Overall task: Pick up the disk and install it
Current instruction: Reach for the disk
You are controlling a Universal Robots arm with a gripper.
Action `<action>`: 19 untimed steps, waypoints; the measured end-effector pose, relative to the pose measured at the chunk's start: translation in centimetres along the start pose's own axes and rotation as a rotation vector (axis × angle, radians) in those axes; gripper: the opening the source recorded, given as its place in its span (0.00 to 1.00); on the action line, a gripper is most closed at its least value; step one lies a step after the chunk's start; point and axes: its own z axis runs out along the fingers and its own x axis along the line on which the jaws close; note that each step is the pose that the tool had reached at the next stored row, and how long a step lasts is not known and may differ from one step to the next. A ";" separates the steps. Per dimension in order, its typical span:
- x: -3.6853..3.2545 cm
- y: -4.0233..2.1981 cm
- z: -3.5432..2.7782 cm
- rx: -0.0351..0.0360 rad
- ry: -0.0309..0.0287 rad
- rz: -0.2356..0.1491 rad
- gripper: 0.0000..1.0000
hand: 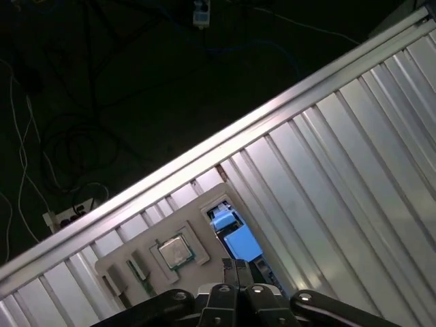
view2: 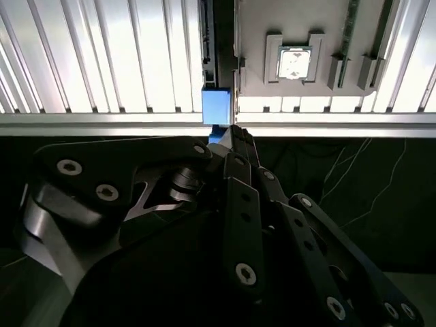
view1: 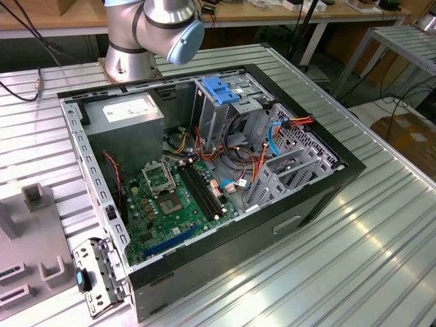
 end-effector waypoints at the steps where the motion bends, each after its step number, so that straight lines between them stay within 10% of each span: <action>1: -0.01 -0.02 0.05 0.0008 -0.0005 -0.004 0.11; 9: -0.15 -0.23 0.35 0.0016 0.0007 -0.064 0.24; 13: -0.14 -0.24 0.51 -0.0001 0.0042 -0.166 0.42; 19: -0.13 -0.24 0.63 -0.0026 0.0080 -0.272 0.42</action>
